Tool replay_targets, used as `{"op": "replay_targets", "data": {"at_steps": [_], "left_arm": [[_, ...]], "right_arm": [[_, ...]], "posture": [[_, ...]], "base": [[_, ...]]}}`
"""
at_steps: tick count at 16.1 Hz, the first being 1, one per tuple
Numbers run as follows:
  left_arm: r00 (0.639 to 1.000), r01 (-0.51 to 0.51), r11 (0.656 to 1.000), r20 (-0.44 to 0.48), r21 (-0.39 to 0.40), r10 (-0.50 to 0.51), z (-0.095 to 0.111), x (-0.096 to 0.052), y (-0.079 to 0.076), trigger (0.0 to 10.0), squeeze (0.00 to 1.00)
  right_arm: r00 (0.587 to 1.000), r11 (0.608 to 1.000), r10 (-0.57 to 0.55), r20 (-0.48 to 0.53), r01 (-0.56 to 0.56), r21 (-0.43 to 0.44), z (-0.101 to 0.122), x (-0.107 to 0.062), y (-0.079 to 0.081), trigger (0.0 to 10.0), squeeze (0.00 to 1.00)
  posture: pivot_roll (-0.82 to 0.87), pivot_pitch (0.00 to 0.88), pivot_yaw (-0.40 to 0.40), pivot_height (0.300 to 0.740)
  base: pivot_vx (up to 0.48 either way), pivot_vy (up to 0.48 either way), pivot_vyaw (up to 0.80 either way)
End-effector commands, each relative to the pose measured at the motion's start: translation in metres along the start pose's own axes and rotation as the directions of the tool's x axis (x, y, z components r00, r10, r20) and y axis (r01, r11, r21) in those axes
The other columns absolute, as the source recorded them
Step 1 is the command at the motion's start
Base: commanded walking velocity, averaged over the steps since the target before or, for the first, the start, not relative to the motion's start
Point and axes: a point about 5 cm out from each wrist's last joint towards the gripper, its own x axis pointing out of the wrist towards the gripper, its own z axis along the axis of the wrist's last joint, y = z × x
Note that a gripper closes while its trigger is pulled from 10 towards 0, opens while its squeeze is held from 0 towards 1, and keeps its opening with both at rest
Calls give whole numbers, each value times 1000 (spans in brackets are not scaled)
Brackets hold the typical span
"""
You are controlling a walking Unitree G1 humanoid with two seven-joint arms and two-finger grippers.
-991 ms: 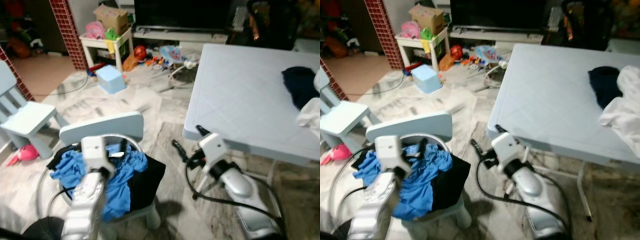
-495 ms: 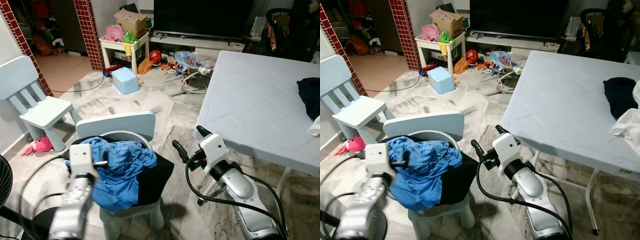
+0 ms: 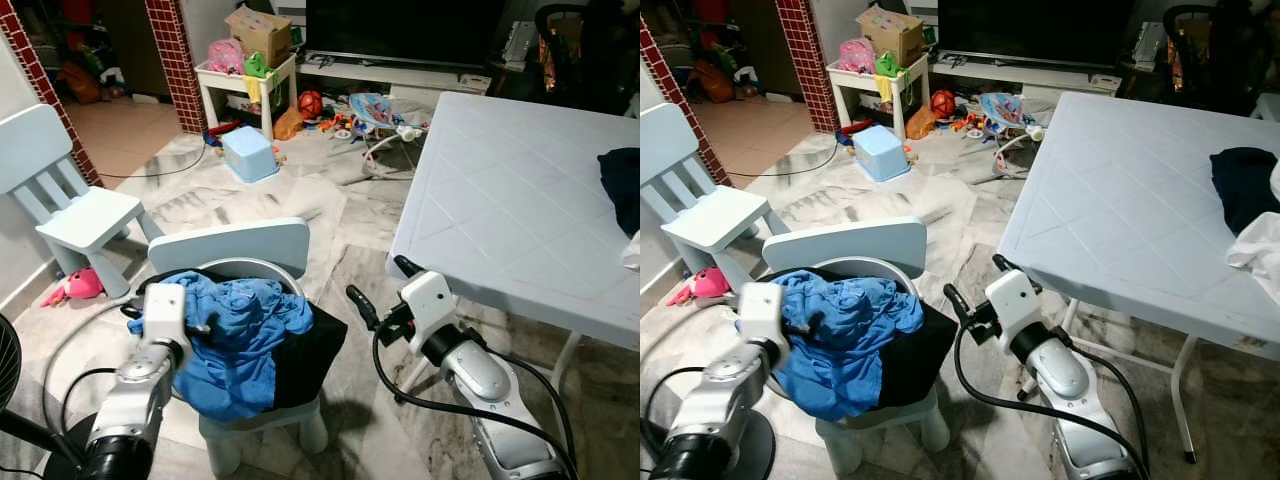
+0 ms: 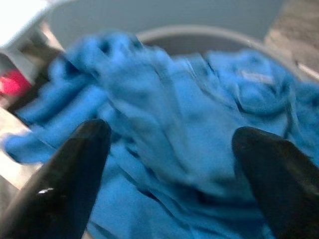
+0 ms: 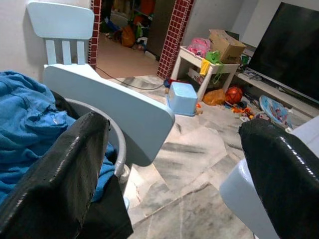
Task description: Hang hanger
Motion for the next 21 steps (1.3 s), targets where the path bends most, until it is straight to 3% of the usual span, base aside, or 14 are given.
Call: {"op": "replay_targets", "data": {"at_steps": [1, 9, 21], "left_arm": [[1000, 13, 1000, -20, 15, -12, 0, 3, 0, 0, 0], [1000, 11, 1000, -21, 20, -11, -2, 10, 9, 0, 0], [993, 112, 994, -41, 11, -112, -12, 11, -5, 0, 0]], "right_arm": [[1000, 1000, -7, 15, 7, -15, 6, -2, -4, 10000, 0], [1000, 1000, 0, 9, 1, -24, 6, -1, -3, 10000, 0], [1000, 999, 12, 12, -11, -50, 7, 1, -1, 10000, 0]], "posture": [[-114, 0, 1, 740], [-111, 0, -5, 740], [-102, 0, -5, 740]], "base": [[0, 0, 0], [0, 0, 0], [0, 0, 0]]}}
